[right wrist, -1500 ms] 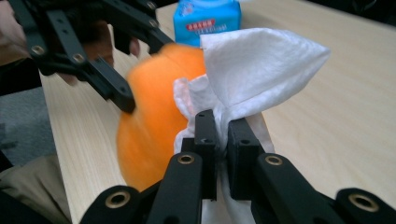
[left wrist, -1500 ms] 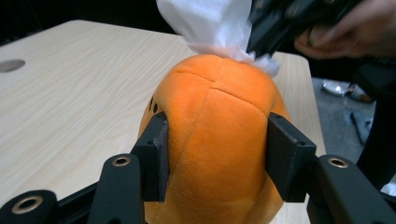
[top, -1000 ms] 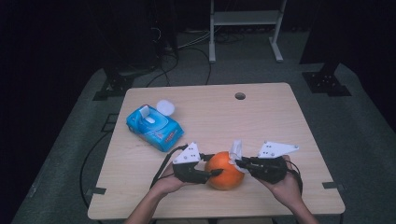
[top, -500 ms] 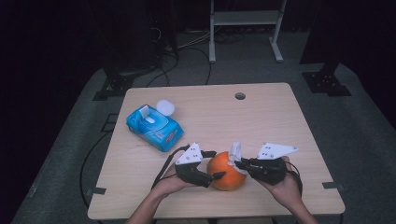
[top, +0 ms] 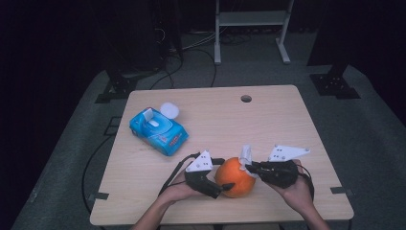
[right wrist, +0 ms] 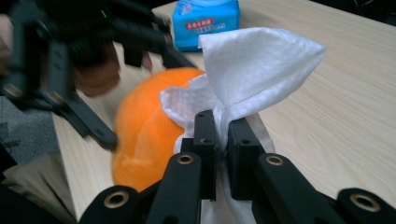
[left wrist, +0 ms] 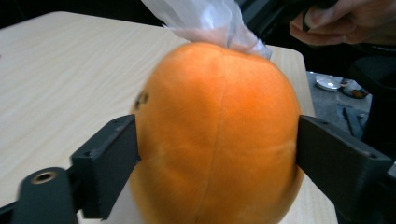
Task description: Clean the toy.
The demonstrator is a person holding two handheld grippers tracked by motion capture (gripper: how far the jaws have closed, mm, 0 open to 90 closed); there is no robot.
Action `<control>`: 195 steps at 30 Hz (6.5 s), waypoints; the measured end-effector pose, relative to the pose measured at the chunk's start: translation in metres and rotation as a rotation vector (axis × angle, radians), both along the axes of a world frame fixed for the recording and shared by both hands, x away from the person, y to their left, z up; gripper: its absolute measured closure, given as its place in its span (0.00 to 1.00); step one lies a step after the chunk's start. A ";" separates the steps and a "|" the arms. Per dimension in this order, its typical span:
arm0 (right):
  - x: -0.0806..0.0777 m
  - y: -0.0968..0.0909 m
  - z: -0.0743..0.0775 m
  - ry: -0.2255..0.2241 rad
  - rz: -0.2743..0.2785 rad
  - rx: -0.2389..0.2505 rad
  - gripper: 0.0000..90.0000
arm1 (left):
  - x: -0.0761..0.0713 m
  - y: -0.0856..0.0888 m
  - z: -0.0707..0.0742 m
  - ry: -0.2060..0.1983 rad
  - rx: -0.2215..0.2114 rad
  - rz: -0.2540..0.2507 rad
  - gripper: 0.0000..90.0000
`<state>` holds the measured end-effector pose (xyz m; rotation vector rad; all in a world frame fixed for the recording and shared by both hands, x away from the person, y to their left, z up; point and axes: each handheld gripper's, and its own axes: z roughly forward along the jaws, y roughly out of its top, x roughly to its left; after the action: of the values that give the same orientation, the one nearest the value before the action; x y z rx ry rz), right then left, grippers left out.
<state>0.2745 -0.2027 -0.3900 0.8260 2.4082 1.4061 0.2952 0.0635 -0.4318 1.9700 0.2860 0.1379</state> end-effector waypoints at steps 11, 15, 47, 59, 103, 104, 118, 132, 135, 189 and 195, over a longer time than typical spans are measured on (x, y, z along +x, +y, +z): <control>0.001 -0.001 0.004 -0.054 -0.009 -0.016 0.93 | -0.002 -0.001 -0.001 -0.002 -0.016 0.026 0.41; 0.004 -0.013 -0.002 -0.023 -0.054 -0.010 0.93 | -0.001 -0.001 -0.001 0.007 -0.028 0.037 0.39; 0.000 -0.005 0.005 -0.039 0.008 0.023 0.93 | -0.009 -0.005 0.002 -0.015 -0.011 0.013 0.44; -0.010 0.019 0.015 -0.101 0.051 -0.027 0.93 | -0.010 -0.008 0.001 -0.030 -0.027 0.037 0.46; -0.009 0.031 0.013 -0.110 0.030 -0.068 0.93 | -0.006 -0.002 0.004 -0.034 0.004 0.095 0.50; -0.005 0.028 0.010 -0.101 0.025 -0.065 0.93 | -0.006 -0.002 0.003 -0.036 0.008 0.098 0.50; 0.003 0.018 0.006 -0.063 -0.015 -0.025 0.93 | -0.005 -0.002 0.000 -0.026 -0.002 0.085 0.49; 0.006 0.006 0.004 -0.043 -0.079 -0.032 0.93 | -0.006 -0.006 -0.002 -0.030 -0.014 0.090 0.49; -0.006 0.014 0.010 -0.073 -0.024 -0.011 0.93 | -0.006 -0.010 -0.003 -0.037 -0.018 0.090 0.49; -0.006 -0.004 0.017 -0.109 -0.031 0.023 0.93 | -0.009 0.000 0.013 -0.069 -0.057 0.068 0.56; -0.004 -0.004 0.010 -0.074 -0.054 0.041 0.93 | -0.007 0.000 0.012 -0.056 -0.037 0.062 0.57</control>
<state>0.2705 -0.2064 -0.3798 0.8272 2.2929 1.4444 0.2885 0.0637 -0.4194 1.9182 0.3110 0.2258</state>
